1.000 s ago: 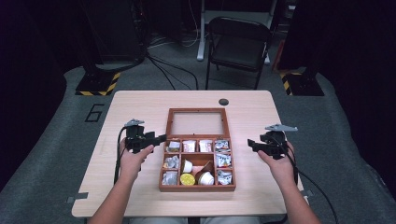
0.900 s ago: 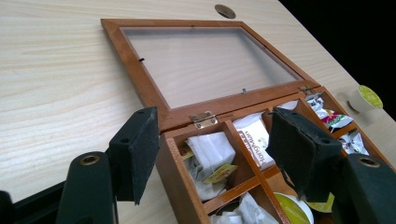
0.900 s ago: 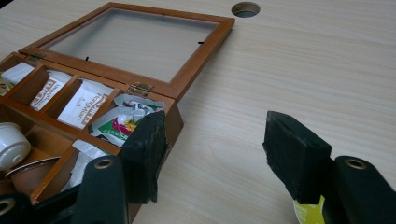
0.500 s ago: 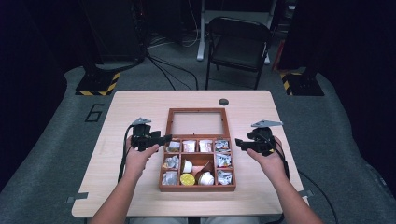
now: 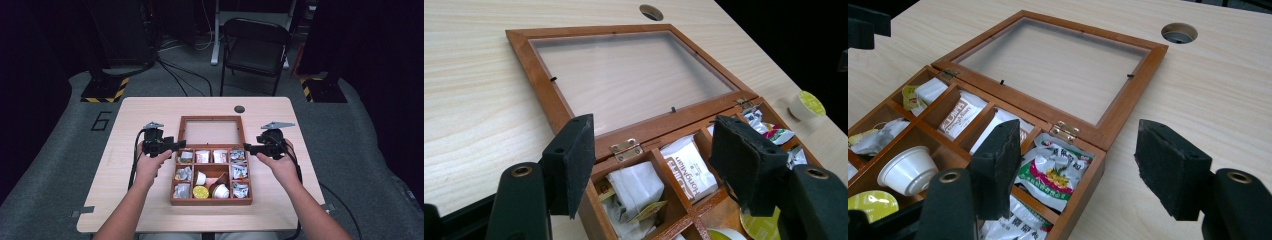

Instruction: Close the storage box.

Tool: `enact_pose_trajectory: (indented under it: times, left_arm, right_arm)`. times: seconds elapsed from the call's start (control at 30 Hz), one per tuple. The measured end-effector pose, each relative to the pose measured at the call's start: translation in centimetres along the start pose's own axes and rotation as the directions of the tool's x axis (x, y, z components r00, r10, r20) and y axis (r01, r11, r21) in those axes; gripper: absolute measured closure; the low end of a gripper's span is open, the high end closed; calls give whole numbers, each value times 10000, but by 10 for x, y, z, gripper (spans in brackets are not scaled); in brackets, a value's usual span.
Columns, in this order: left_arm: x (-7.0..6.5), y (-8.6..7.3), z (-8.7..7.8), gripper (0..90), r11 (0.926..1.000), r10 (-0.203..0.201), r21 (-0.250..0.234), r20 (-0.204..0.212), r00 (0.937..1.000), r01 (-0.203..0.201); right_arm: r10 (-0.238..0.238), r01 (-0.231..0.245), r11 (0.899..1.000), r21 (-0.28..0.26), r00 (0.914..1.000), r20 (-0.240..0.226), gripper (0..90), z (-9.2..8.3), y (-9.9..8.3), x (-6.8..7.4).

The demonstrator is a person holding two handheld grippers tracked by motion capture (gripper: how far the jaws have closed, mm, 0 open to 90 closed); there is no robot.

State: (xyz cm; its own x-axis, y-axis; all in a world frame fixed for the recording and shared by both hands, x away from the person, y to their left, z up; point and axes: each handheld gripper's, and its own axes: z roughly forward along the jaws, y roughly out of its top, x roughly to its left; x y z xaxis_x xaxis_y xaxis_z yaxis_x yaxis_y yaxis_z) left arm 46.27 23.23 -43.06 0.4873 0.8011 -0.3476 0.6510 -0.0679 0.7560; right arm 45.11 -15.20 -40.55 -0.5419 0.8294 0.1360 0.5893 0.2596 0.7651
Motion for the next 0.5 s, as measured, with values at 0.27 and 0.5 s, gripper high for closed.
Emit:
enact_pose_trajectory:
  times: [0.27,0.5]
  left_arm:
    - [5,3,3,352,9997,-234,35,-83,9997,234]
    - [19,2,18,368,9985,-367,394,-269,9990,377]
  right_arm:
    - [142,-143,9999,-43,9997,-198,349,4,8,-6]
    - [263,-263,9996,-40,9997,-15,350,19,11,-16]
